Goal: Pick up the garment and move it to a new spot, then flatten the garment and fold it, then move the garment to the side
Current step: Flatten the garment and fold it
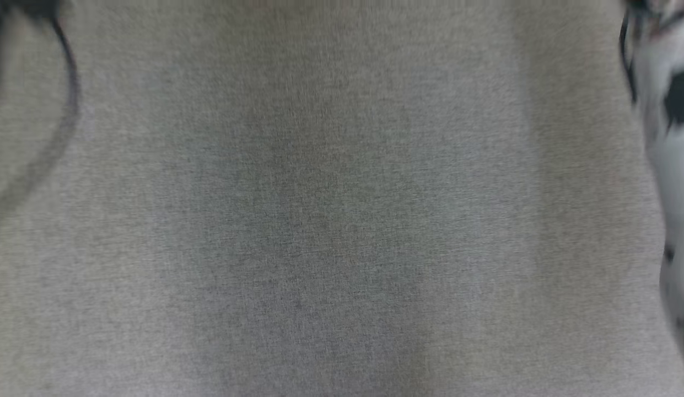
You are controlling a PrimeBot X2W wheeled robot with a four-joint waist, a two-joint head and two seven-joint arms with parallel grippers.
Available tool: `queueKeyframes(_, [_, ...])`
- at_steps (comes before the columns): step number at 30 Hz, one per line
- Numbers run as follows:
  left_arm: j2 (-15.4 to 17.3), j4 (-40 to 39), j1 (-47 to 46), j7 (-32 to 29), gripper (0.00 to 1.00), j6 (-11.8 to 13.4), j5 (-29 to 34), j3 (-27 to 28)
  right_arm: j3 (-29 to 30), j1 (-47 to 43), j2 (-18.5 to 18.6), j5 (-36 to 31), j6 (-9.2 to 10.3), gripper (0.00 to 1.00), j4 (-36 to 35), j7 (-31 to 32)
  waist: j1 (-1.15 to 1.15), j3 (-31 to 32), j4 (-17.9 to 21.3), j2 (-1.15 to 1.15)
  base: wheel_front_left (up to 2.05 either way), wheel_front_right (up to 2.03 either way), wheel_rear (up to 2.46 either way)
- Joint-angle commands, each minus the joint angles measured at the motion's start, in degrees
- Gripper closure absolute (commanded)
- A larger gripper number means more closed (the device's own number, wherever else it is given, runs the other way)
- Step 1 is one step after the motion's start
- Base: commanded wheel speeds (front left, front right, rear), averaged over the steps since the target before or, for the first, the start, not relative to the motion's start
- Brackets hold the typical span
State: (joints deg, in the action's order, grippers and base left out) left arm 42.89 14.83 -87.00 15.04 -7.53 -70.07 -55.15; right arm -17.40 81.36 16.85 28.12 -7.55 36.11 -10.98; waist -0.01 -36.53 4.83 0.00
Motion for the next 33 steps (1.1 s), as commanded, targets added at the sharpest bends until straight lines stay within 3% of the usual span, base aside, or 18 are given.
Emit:
queueKeyframes(1, [0.5, -1.0, 3.2, 0.1, 1.00, 0.1, 1.4, 0.0, -0.1, -2.7, 0.6, 0.7, 0.17, 1.00, -1.4, 0.3, 0.01, 3.1, -0.3, 0.00, 0.00, 0.00, 0.00])
queueKeyframes(7, [-1.8, -9.3, 25.4, 0.2, 1.00, 0.1, 7.4, 10.1, 2.3, -25.5, 5.0, 3.9, 0.17, 1.00, -16.2, 3.5, 0.01, 8.3, 0.3, 0.00, 0.00, 0.00, 0.00])
queueKeyframes(11, [-2.9, -12.4, 34.6, 0.1, 1.00, 0.1, 12.4, 8.7, 5.6, -38.4, 6.1, 4.6, 0.16, 1.00, -24.8, 6.7, 0.01, 10.3, 0.0, 0.00, 0.00, 0.00, 0.00])
queueKeyframes(16, [-3.4, -13.8, 42.6, 0.2, 1.00, 0.1, 15.2, 8.5, 10.3, -52.1, 4.2, 3.9, 0.16, 1.00, -33.6, 10.1, 0.01, 12.3, 0.4, 0.00, 0.00, 0.00, 0.00])
queueKeyframes(33, [-8.9, -13.3, 69.8, 0.2, 1.00, 0.1, 24.2, 12.9, 17.8, -83.2, -3.6, 2.6, 0.16, 1.00, -42.1, 13.4, 0.01, 20.9, 0.6, 0.00, 0.00, 0.00, 0.00])
